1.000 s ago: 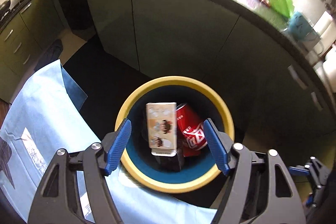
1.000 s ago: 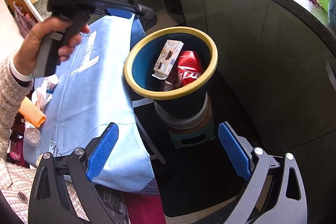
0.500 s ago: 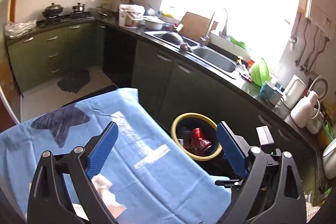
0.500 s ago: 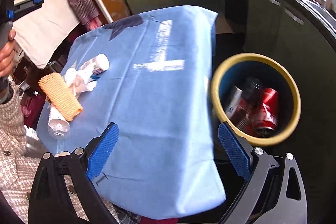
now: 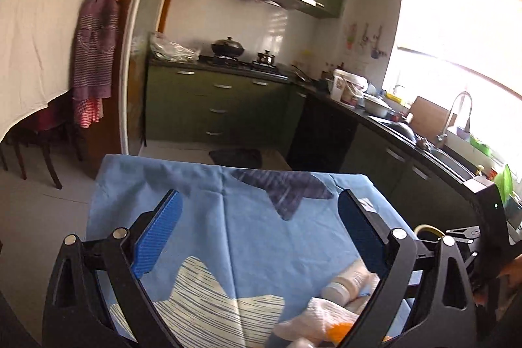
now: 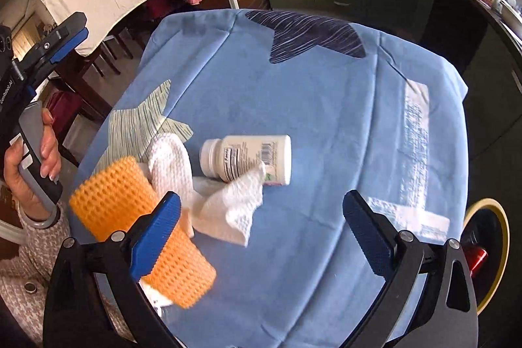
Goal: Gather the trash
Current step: 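Grasp the white pill bottle with the right tool, then carry the pill bottle over the bin and open the right tool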
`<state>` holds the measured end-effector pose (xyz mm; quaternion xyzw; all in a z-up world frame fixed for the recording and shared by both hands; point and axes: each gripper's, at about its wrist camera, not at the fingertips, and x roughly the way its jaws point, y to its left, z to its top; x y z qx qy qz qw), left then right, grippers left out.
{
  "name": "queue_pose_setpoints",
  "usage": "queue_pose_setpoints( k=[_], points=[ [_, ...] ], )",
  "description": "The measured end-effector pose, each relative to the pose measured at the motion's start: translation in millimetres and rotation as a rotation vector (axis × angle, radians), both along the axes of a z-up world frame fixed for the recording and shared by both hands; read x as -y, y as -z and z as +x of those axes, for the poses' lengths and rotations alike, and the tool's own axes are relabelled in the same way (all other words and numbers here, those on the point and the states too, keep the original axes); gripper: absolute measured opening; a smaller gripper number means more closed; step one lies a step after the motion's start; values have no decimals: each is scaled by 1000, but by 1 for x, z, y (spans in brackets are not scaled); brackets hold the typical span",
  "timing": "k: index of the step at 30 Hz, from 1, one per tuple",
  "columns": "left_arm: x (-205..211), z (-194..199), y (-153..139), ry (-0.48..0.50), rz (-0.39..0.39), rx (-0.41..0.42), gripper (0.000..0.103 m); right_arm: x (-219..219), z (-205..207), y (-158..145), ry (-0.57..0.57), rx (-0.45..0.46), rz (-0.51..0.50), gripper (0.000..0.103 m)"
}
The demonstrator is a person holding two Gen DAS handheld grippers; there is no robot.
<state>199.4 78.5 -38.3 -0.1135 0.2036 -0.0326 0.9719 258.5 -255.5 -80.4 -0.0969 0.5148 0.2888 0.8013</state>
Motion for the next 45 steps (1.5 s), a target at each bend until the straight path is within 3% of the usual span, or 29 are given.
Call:
queue_pose_setpoints(
  k=[7, 18, 19, 20, 21, 29, 34, 38, 41, 45],
  points=[
    [-22, 9, 30, -66, -121, -70, 91, -41, 26, 25, 13, -32, -122, 98],
    [-25, 5, 34, -88, -123, -67, 91, -61, 35, 54, 40, -81, -195, 98],
    [-24, 5, 35, -83, -117, -70, 91, -62, 35, 54, 41, -81, -194, 97],
    [-22, 6, 35, -79, -113, -73, 91, -62, 37, 55, 45, -81, -191, 84],
    [-21, 6, 35, -76, -110, -75, 91, -60, 38, 55, 53, -87, -177, 83],
    [-14, 7, 38, -67, -82, -87, 91, -31, 39, 17, 100, -41, -53, 83],
    [-14, 7, 39, -70, -82, -94, 91, 15, 32, -14, 162, 7, -3, 83],
    [-13, 7, 39, -66, -79, -92, 91, 99, 32, -28, 323, 34, 3, 83],
    [-10, 7, 40, -58, -70, -92, 92, 177, 37, -25, 501, 43, -33, 83],
    [-6, 9, 42, -46, -65, -104, 92, 273, 45, 3, 717, -8, -72, 83]
  ],
)
